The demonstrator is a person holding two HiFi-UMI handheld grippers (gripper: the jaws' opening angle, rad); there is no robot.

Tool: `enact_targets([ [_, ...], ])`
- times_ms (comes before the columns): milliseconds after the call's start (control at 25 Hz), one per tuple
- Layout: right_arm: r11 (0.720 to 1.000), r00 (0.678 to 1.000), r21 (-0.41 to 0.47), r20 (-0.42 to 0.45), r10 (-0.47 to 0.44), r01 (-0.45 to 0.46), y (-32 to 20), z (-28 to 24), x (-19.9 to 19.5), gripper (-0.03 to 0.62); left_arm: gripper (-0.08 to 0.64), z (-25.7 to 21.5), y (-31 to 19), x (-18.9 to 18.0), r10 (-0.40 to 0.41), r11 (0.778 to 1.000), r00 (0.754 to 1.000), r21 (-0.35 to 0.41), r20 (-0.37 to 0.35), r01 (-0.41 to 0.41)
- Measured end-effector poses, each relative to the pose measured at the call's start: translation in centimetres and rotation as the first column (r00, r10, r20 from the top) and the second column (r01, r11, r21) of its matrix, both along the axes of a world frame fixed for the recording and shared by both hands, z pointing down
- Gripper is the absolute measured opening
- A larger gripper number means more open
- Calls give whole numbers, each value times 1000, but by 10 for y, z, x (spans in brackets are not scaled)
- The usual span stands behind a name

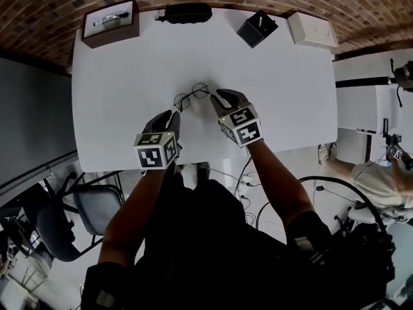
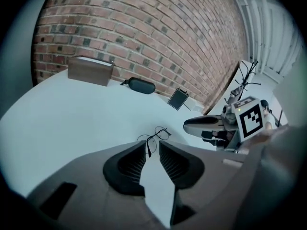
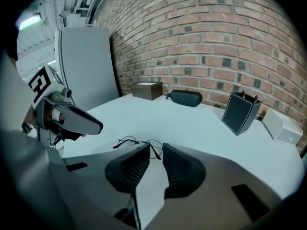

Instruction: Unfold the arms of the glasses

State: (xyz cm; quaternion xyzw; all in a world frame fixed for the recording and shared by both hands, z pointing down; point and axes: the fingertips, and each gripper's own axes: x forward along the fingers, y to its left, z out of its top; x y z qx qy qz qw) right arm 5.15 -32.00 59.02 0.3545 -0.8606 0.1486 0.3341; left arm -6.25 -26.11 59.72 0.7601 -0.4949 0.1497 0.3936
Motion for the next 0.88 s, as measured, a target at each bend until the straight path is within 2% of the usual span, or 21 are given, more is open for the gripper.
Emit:
enact_targets([
  [80,1000,1000,-25,-9,-14,14,-2,14,-4,59,106,8,-5,6,21,1000,1000,-7,-3,-21],
  [280,998,997,-48,-47,-54,52,-5,35,-9,63,105,33,-7,18,65,997,997,-49,41,-63],
  [520,994,990,-51,-99,-97,92,-10,53,-11,63,104,53,-7,15,62,995,995,-80,72,-57],
  [640,994,990,-60,-101,-97,91,-10,63,-9,63,104,57,-9,16,64,995,995,-84,79,-58],
  [880,991,988,-60,-88,-127,122,-5,58,-18,44,86,63,-9,22,119,989,988,-100,102,-109],
])
